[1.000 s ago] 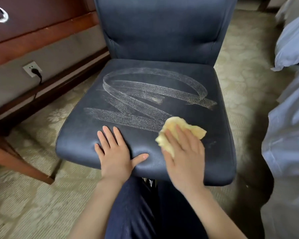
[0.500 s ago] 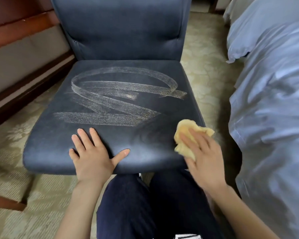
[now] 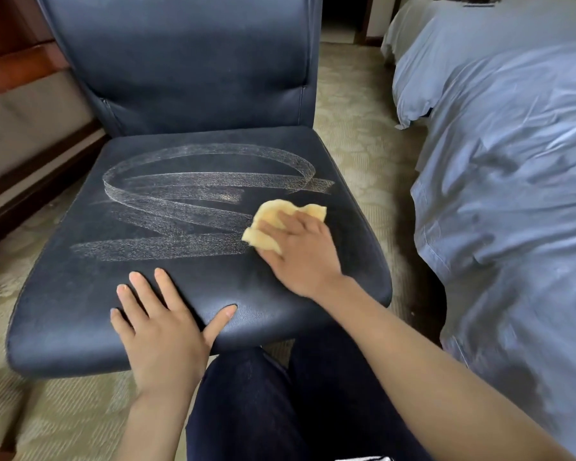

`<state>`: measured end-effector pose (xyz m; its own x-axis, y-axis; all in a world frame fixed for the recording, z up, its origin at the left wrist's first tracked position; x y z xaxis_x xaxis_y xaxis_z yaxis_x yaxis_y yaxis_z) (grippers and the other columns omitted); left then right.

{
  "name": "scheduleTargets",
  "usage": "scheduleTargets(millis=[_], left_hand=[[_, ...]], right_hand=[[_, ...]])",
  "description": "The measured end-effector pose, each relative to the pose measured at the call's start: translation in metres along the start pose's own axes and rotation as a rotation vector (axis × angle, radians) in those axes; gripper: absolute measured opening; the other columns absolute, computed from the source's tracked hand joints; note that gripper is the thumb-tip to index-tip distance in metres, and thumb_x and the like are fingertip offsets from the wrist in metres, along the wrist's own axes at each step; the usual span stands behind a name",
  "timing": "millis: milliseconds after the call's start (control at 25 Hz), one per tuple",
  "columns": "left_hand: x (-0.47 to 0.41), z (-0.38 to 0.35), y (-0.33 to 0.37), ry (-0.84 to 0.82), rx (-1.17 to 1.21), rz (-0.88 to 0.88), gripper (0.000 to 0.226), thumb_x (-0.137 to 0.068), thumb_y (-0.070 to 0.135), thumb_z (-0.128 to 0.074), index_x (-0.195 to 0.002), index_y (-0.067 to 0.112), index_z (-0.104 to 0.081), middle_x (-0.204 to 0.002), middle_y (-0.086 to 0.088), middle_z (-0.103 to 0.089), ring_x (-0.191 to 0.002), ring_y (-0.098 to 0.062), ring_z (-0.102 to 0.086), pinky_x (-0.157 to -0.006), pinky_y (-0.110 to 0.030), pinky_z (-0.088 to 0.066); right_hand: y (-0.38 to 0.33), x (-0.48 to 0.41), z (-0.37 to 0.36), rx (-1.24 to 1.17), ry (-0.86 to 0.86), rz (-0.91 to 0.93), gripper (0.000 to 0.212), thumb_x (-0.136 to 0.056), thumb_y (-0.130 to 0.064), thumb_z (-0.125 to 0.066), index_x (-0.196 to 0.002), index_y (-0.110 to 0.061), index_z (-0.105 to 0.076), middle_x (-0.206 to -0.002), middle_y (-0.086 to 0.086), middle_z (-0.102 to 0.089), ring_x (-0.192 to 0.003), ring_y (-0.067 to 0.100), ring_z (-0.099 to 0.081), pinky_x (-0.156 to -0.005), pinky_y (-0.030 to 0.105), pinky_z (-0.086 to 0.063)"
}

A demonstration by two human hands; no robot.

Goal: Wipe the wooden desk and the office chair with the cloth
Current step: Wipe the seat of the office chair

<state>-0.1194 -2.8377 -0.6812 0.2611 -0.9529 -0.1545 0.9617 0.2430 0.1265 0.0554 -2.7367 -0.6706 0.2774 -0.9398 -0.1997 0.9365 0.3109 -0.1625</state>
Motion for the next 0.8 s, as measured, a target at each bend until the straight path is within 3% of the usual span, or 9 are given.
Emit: scheduleTargets(millis=[200, 360, 520, 640, 800], left_hand=[[0.000, -0.006, -0.004, 0.041, -0.036, -0.017, 0.113, -0.078, 0.081, -0.008, -0.135, -0.013, -0.034, -0.135, -0.042, -0.033, -0.124, -0.056, -0.033, -0.095, -0.064, -0.028], [0.001, -0.007, -0.002, 0.078, -0.056, -0.011, 0.110, -0.080, 0.080, -0.012, -0.136, -0.012, -0.033, -0.136, -0.042, -0.032, -0.124, -0.056, -0.033, -0.095, -0.064, -0.027], [0.002, -0.006, 0.004, 0.099, -0.047, 0.007, 0.111, -0.078, 0.080, -0.011, -0.137, -0.012, -0.032, -0.138, -0.041, -0.031, -0.126, -0.055, -0.032, -0.097, -0.064, -0.026], [0.003, -0.006, 0.008, 0.091, -0.057, 0.031, 0.110, -0.076, 0.078, -0.016, -0.138, -0.011, -0.031, -0.139, -0.040, -0.030, -0.127, -0.054, -0.031, -0.099, -0.063, -0.026], [0.005, -0.007, 0.013, 0.079, -0.100, 0.059, 0.110, -0.075, 0.079, -0.012, -0.141, -0.008, -0.028, -0.143, -0.037, -0.028, -0.131, -0.051, -0.029, -0.101, -0.060, -0.025]], right_hand=[[-0.013, 0.059, -0.002, -0.078, 0.177, 0.116, 0.045, -0.083, -0.043, -0.053, -0.127, -0.036, -0.057, -0.136, -0.005, -0.051, -0.126, 0.022, -0.038, -0.107, 0.034, -0.021], [0.016, 0.096, -0.004, -0.075, 0.224, 0.061, 0.050, -0.082, -0.041, -0.048, -0.131, -0.037, -0.053, -0.137, -0.006, -0.051, -0.125, 0.020, -0.039, -0.105, 0.038, -0.028], [0.067, 0.102, 0.009, -0.096, 0.309, -0.088, 0.045, -0.086, -0.031, -0.050, -0.130, -0.031, -0.056, -0.133, 0.004, -0.055, -0.115, 0.028, -0.045, -0.096, 0.044, -0.040], [0.095, 0.075, 0.018, -0.190, 0.284, -0.241, 0.041, -0.090, -0.024, -0.059, -0.131, -0.027, -0.056, -0.136, 0.007, -0.052, -0.117, 0.035, -0.046, -0.099, 0.046, -0.039], [0.075, 0.022, 0.013, -0.075, 0.117, -0.274, 0.042, -0.096, -0.044, -0.043, -0.137, -0.034, -0.047, -0.149, 0.000, -0.038, -0.133, 0.031, -0.031, -0.108, 0.043, -0.025]])
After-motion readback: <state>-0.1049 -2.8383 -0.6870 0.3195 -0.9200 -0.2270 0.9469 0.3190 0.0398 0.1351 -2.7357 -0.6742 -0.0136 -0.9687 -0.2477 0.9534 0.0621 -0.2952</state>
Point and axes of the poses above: each hand's wrist, its own x-axis away from the middle knuckle, its own z-axis out of the back of the hand, y = z × x, the point moved 5 cm from there along -x, towards the middle knuckle
